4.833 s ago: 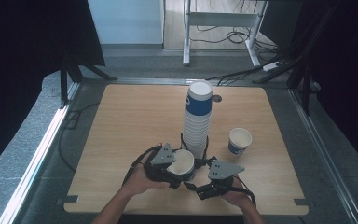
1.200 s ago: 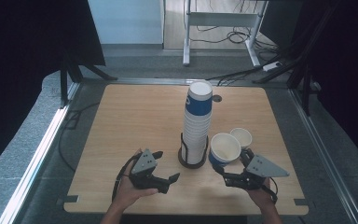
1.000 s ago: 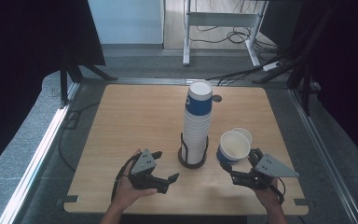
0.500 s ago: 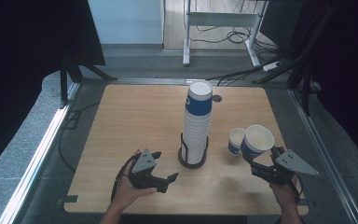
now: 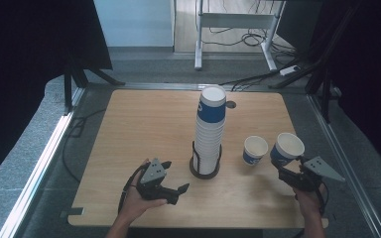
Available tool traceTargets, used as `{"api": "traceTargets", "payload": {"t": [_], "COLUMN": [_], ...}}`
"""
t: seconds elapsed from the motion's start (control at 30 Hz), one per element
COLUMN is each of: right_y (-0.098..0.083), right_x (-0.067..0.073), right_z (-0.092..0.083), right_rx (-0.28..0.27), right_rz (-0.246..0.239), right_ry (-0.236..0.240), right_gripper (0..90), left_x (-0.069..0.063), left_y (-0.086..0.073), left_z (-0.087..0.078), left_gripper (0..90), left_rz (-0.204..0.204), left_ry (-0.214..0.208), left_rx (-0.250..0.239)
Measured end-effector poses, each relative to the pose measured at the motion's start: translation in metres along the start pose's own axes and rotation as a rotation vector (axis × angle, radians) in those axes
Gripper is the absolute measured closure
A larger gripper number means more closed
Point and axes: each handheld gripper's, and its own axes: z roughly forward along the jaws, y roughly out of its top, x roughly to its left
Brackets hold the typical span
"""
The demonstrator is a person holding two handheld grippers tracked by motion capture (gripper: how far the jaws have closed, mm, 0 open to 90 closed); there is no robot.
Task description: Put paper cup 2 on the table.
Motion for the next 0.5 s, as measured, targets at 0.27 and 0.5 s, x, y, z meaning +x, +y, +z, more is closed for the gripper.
{"api": "traceTargets", "payload": {"t": [0.27, 0.5], "right_y": [-0.012, -0.024], "right_x": [-0.009, -0.011], "right_z": [0.012, 0.028], "right_rx": [0.089, 0.187], "right_rz": [0.006, 0.001], "right_ry": [-0.045, -0.079], "right_gripper": [26.1, 26.1], "left_x": [-0.001, -0.002], "left_y": [-0.001, -0.001], "left_z": [0.004, 0.004], "left_gripper": [6.4, 6.5], "left_rz": [0.003, 0.007], "left_ry": [-0.004, -0.005], "left_rx": [0.011, 0.013]}}
